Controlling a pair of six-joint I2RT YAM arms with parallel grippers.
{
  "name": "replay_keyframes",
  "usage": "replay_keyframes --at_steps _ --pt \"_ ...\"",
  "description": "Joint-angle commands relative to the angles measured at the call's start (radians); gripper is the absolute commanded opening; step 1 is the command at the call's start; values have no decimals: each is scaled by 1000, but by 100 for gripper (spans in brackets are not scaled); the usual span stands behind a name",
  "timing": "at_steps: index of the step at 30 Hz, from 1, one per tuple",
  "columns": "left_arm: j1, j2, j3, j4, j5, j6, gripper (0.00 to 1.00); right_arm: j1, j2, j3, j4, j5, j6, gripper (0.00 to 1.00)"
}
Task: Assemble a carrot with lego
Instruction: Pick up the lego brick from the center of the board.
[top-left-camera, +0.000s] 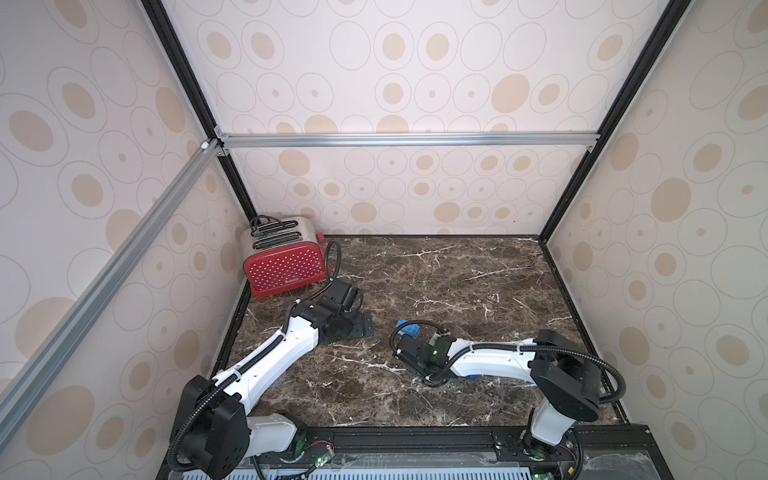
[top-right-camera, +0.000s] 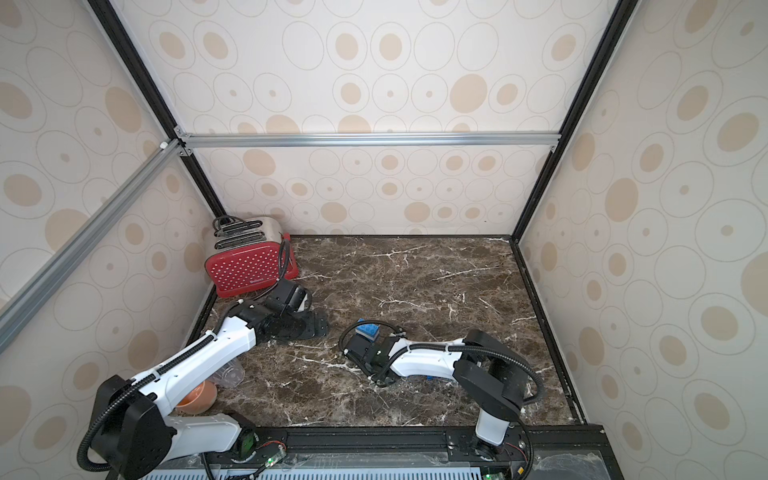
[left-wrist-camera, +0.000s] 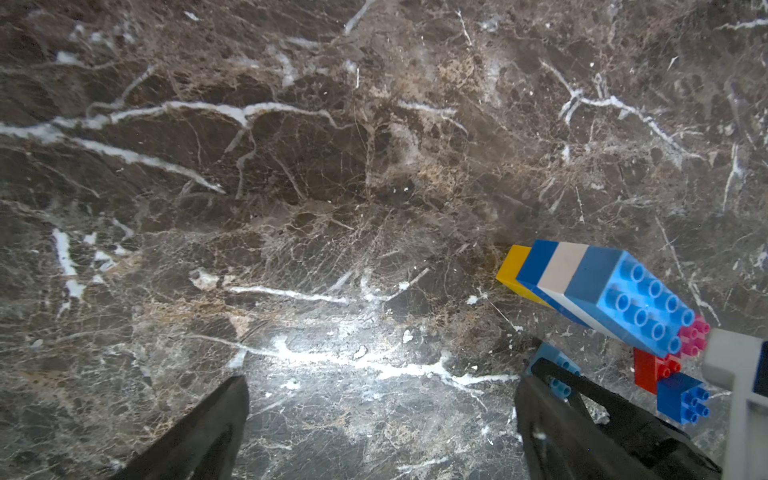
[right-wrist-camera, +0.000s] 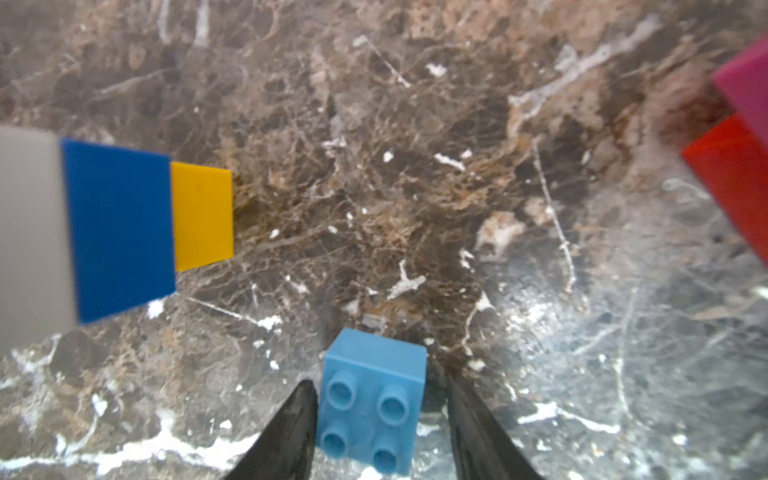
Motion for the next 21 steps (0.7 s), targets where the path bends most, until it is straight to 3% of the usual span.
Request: replay_keyframes --at_steps 1,21 --pt "13 -16 -7 -3 0 18 99 -7 15 9 -101 -3 35 49" --pt "37 -17 -26 15 26 28 99 -22 43 77 -173 14 -56 49"
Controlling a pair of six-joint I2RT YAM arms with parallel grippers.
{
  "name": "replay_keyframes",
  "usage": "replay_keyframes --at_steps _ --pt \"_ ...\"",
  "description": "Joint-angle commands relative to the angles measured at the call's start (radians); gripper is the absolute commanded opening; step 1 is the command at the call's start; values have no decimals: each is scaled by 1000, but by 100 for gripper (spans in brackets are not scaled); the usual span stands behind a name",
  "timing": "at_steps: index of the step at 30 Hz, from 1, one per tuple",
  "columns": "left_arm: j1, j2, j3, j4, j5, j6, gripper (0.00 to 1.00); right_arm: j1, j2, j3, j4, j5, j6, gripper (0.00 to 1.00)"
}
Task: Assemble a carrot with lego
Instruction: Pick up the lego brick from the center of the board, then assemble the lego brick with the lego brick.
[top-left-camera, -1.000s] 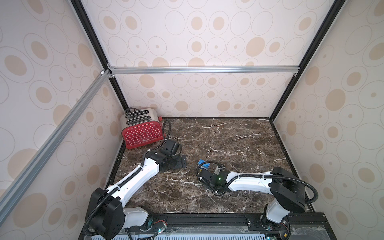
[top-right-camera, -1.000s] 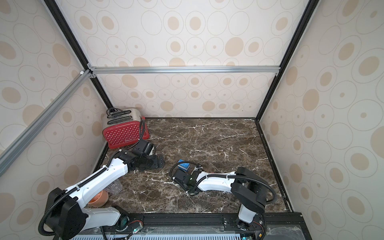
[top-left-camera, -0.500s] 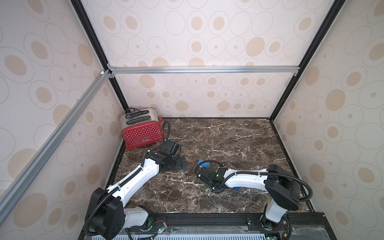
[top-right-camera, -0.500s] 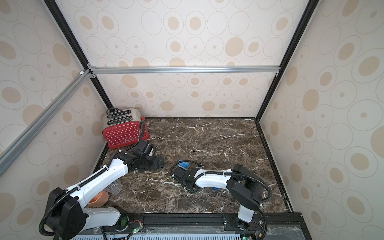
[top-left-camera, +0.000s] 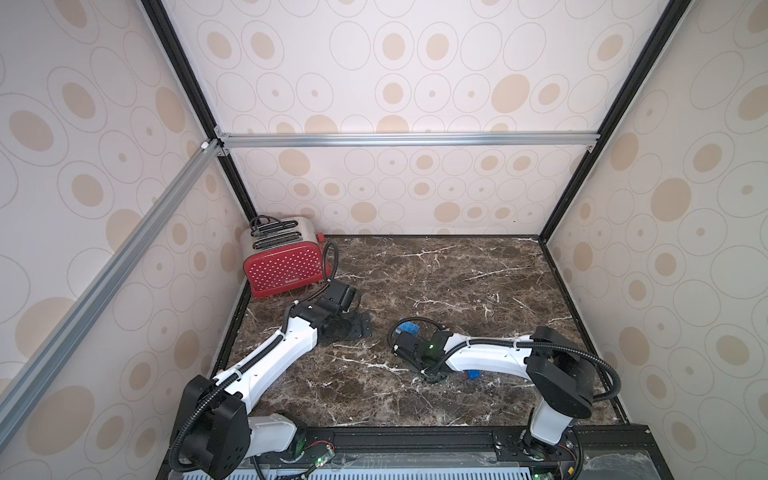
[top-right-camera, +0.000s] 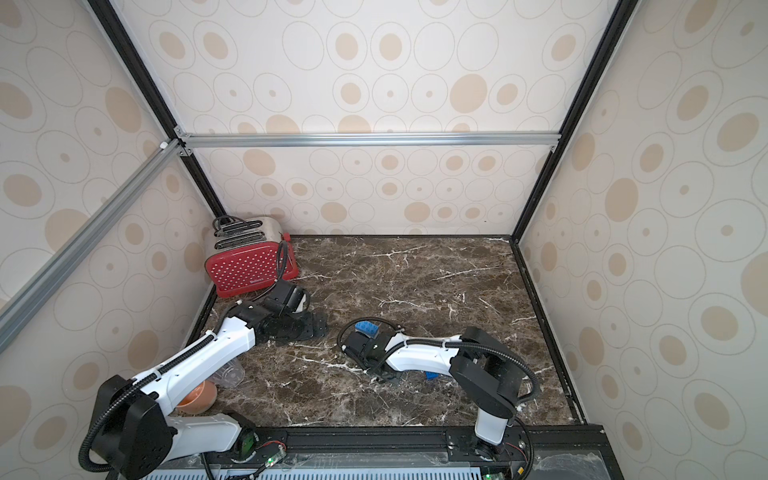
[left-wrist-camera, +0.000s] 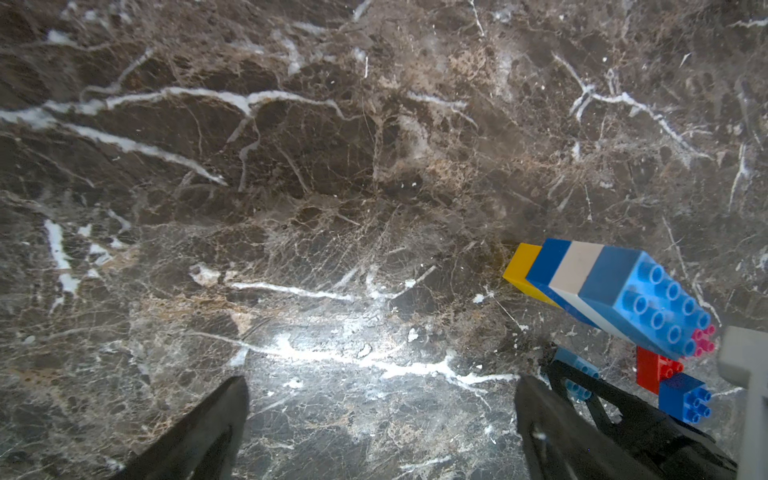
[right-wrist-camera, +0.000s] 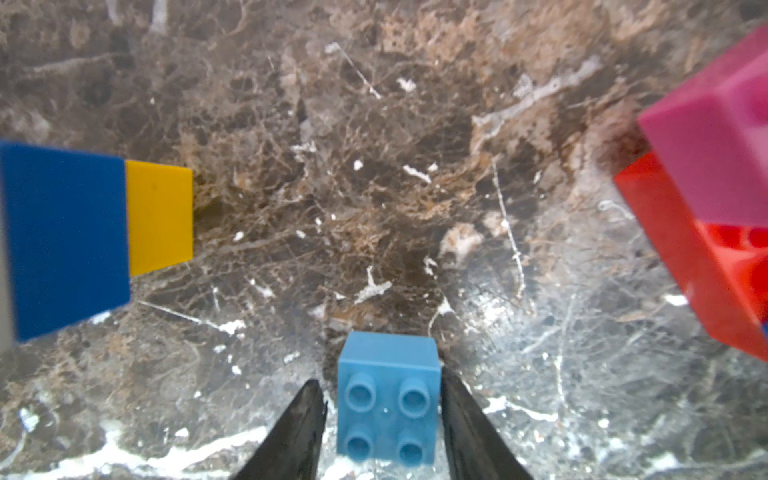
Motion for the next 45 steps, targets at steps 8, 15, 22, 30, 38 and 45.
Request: replay_keyframes --at_steps 8,15,22,30,38,45 --pt "19 -18 -9 7 7 24 99 -7 12 9 -46 21 13 34" --pt "20 -12 -10 7 10 28 99 -7 -37 18 -105 21 9 25" --pt "20 2 -22 34 22 27 99 13 -113 124 -275 61 -9 24" --pt "39 15 -15 33 42 49 99 24 -60 389 -426 152 -65 23" --pt "87 11 -42 31 81 81 99 -28 116 644 -466 135 -114 22" --pt "99 26 -47 39 112 107 99 -78 220 782 -536 102 -118 20"
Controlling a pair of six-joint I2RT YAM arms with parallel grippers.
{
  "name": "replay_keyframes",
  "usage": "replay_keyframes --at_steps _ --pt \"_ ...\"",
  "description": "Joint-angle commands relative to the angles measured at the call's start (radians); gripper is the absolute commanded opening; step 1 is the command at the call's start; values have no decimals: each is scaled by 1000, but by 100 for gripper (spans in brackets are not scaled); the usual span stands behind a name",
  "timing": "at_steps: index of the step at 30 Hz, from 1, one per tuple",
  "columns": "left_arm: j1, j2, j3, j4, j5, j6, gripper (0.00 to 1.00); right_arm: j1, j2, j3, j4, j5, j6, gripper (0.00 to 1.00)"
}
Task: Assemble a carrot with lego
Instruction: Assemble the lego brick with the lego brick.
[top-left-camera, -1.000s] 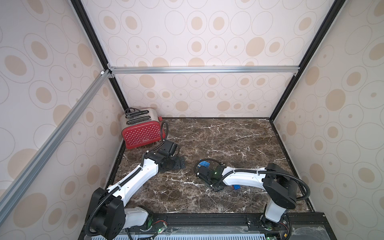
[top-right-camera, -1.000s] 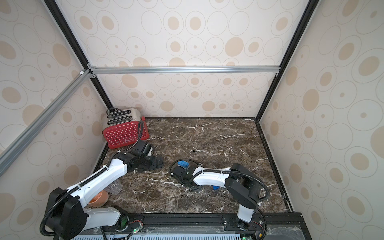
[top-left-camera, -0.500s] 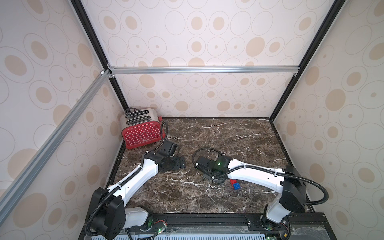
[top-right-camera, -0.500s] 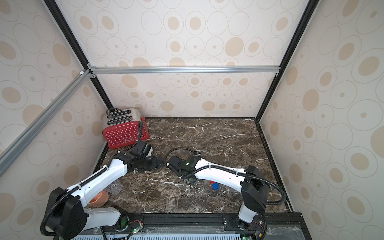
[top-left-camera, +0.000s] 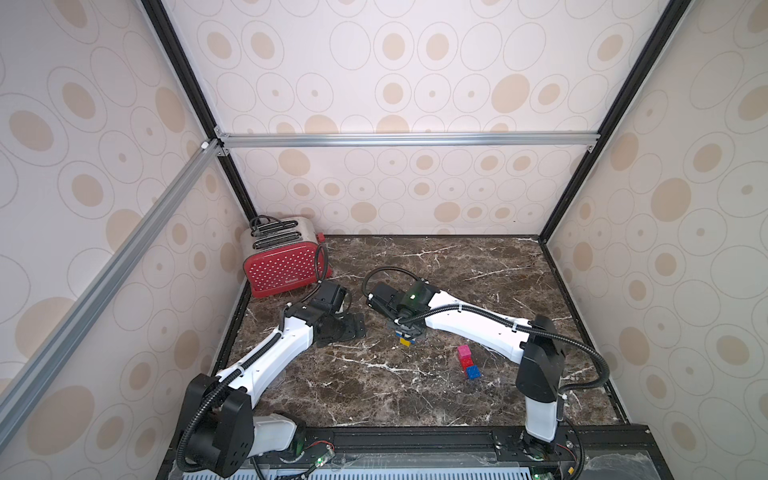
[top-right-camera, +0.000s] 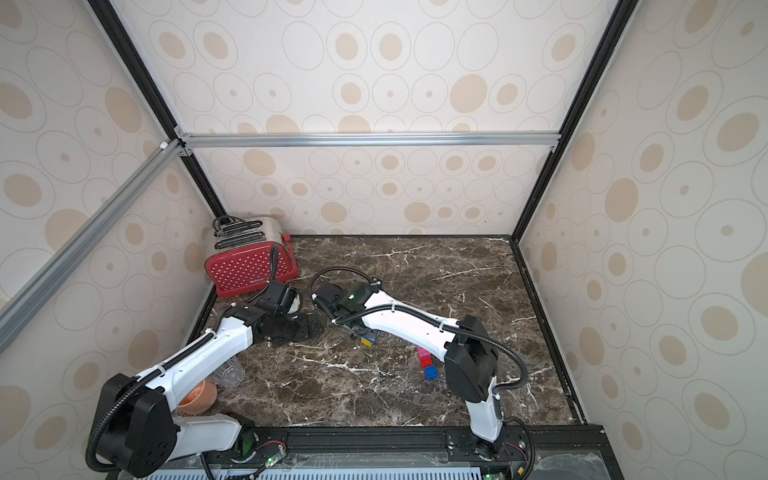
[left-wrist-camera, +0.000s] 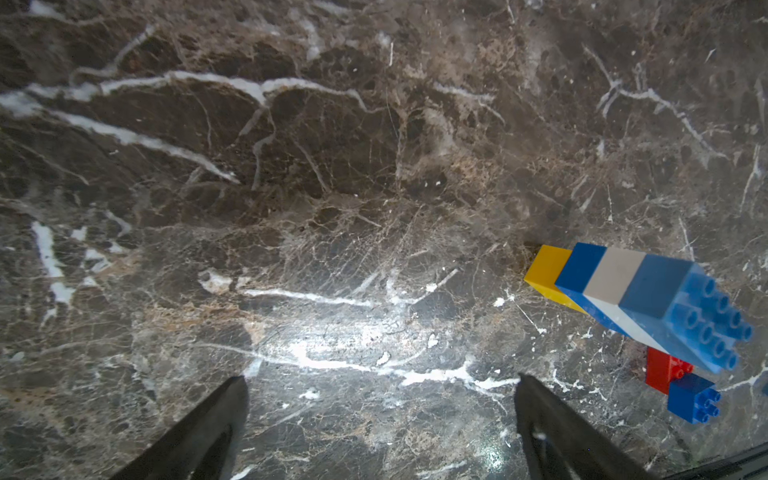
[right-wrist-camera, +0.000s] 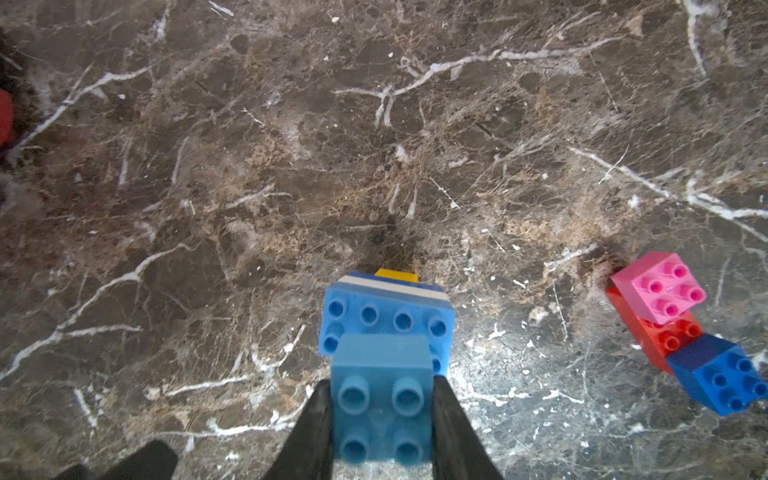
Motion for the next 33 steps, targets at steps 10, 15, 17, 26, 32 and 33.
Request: replay_keyframes --at_steps 10,15,17,26,32,33 --pt "21 29 16 -11 51 76 99 -64 36 56 -94 -127 26 18" --pt "23 38 13 -3 59 77 99 -66 67 90 -102 -150 19 18" --pt "23 43 11 -2 61 75 99 -65 74 96 -99 -151 18 18" --pt "31 43 12 -8 68 84 99 -72 94 117 -118 -141 34 18" --pt "36 43 7 -6 70 84 99 -74 107 121 -110 -149 39 18" --pt "37 43 6 -8 72 84 99 -76 110 120 -110 -151 41 18"
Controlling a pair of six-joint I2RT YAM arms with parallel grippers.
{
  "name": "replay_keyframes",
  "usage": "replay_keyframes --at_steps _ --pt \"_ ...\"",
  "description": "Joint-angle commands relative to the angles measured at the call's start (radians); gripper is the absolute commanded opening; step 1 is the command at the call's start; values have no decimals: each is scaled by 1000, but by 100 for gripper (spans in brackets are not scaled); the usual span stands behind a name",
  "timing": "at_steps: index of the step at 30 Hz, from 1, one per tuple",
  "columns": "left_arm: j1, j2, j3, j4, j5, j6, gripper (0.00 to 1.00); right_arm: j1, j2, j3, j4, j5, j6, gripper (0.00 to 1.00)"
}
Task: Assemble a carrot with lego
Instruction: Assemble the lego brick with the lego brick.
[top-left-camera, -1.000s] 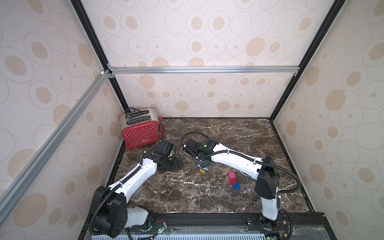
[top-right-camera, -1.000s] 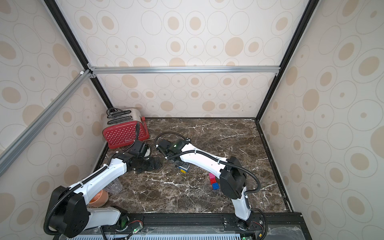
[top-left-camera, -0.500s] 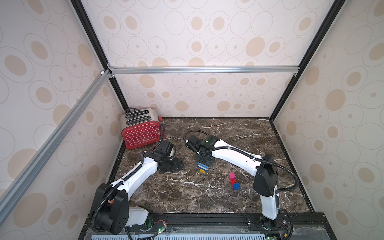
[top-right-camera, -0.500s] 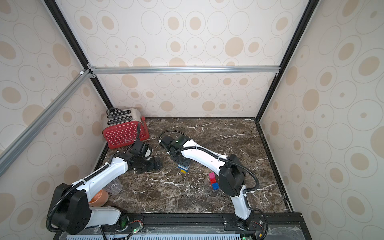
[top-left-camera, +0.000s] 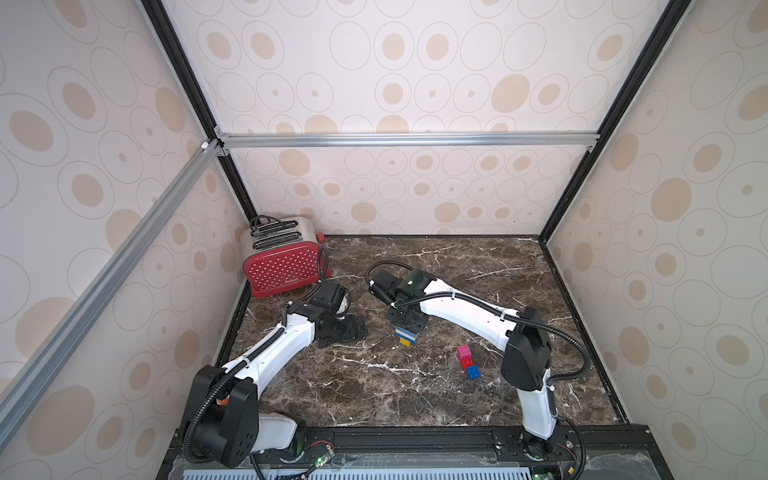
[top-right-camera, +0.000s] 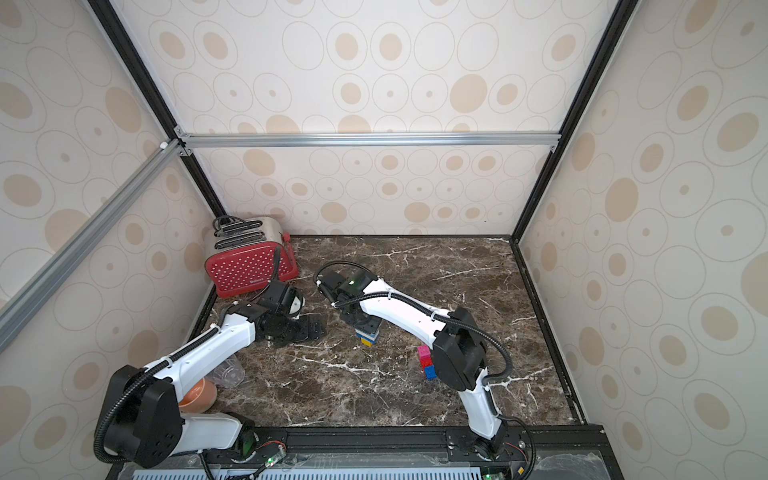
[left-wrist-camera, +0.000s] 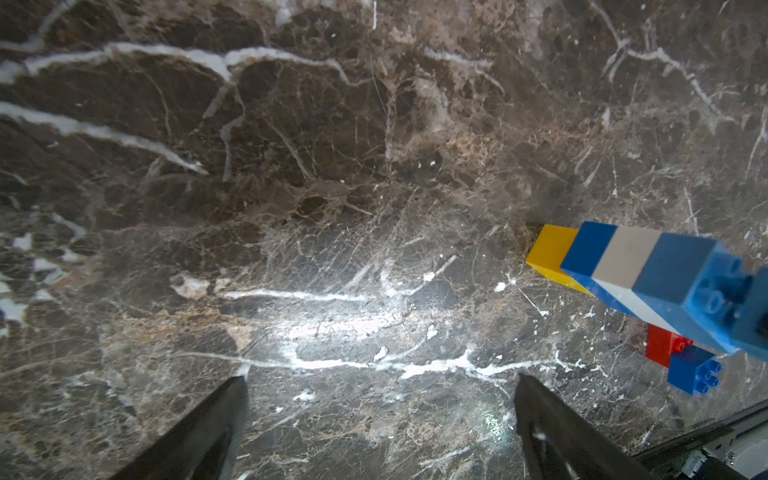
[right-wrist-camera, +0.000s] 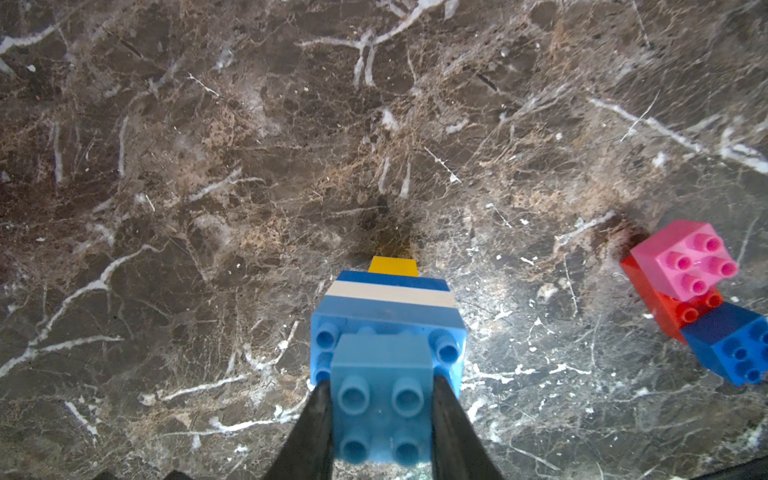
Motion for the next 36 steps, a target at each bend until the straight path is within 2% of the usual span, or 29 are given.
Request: replay_keyframes --at_steps 1,10,17,24,30,36 --pt "13 2 5 -7 7 28 99 -10 29 25 -37 8 29 18" --pt "24 3 -5 -2 11 34 99 -15 42 -3 -15 -8 38 18" --pt "38 -2 -7 -8 18 45 99 -18 88 40 -67 -61 -43 18" --pt "47 -3 -9 -10 25 50 99 -21 91 2 -121 -108 -114 18" --pt "49 -6 -9 -11 29 53 99 -24 113 33 -213 -95 -188 17" --pt "51 -5 -12 -8 31 53 99 -28 139 45 -214 -107 -195 17"
